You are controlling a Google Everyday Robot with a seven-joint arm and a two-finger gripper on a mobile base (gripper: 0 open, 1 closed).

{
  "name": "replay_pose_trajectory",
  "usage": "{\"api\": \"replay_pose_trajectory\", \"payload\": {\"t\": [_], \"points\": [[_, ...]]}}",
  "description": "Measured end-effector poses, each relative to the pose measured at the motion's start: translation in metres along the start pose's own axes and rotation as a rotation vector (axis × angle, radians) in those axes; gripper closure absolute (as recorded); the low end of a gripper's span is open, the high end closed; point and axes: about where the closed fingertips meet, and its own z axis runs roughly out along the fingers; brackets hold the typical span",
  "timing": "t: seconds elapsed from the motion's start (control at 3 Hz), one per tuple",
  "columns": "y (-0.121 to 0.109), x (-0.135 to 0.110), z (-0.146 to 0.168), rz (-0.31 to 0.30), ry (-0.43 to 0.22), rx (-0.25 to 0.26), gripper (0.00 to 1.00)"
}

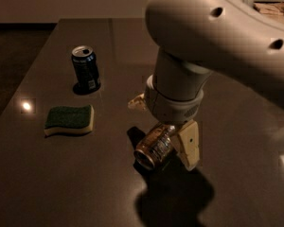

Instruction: Place orange can upright

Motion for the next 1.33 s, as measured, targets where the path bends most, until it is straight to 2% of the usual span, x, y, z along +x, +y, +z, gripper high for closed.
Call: {"api": "replay_pose_trajectory", "payload": {"t": [0.33, 0.67, 1.0, 1.33], "points": [[0.008, -0.011, 0.010, -0.089, 0.012, -0.042, 0.00], [0.012, -0.020, 0.020, -0.162, 0.022, -0.079, 0.25], [0.012, -0.022, 0.024, -0.180, 0.023, -0.094, 0.47], [0.006, -0.018, 0.019, -0.150, 0.009, -0.097, 0.70]]}}
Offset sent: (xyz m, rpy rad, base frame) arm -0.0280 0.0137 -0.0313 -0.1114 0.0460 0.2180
